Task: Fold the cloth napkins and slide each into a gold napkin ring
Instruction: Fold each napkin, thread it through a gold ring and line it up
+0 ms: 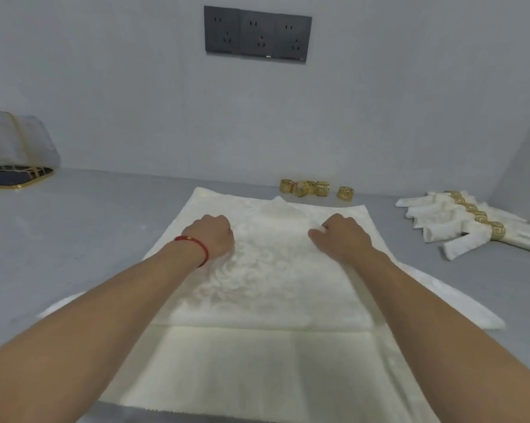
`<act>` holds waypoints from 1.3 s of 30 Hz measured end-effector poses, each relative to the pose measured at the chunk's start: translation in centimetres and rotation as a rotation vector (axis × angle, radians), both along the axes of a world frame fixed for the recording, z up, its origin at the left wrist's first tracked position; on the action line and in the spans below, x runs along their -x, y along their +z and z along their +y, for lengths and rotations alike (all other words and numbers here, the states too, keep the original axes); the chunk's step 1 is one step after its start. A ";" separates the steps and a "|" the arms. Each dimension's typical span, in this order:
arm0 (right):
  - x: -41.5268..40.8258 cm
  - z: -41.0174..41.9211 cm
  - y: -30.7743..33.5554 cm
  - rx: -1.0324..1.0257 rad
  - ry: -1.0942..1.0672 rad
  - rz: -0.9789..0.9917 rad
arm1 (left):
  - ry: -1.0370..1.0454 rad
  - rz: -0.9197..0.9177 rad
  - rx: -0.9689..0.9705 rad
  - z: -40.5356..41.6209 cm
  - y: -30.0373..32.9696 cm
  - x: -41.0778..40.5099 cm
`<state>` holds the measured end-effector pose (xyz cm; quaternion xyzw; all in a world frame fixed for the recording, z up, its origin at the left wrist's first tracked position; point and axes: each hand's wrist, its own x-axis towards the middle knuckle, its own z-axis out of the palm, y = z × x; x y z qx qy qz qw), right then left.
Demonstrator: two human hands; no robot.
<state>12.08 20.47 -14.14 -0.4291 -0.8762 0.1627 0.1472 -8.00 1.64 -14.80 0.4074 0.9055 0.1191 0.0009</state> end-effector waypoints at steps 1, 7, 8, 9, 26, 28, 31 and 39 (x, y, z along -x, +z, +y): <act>1.0 0.2 -0.4 -0.058 -0.030 -0.045 | 0.020 0.055 0.019 0.8 -0.3 0.1; 3.1 -1.1 -2.1 -0.396 0.195 -0.174 | 0.003 0.256 -0.014 3.2 -2.1 1.3; 3.1 -1.5 -2.4 -0.324 0.269 -0.181 | -0.005 0.283 -0.023 3.3 -2.4 1.3; 3.0 -1.9 -2.8 -0.248 0.322 -0.209 | -0.005 0.305 -0.031 3.4 -2.7 1.4; 7.5 1.3 -1.1 -0.306 0.241 -0.195 | -0.404 0.163 -0.161 8.1 -3.7 -0.9; 9.8 2.9 -1.0 -0.222 0.155 -0.085 | -0.392 0.071 -0.164 8.5 -4.2 -0.4; 12.6 4.8 -2.2 -0.089 0.099 -0.012 | -0.400 0.028 -0.196 8.7 -4.8 0.2; 13.5 5.9 -3.8 -0.073 0.109 0.179 | -0.274 -0.031 -0.152 9.8 -1.9 1.0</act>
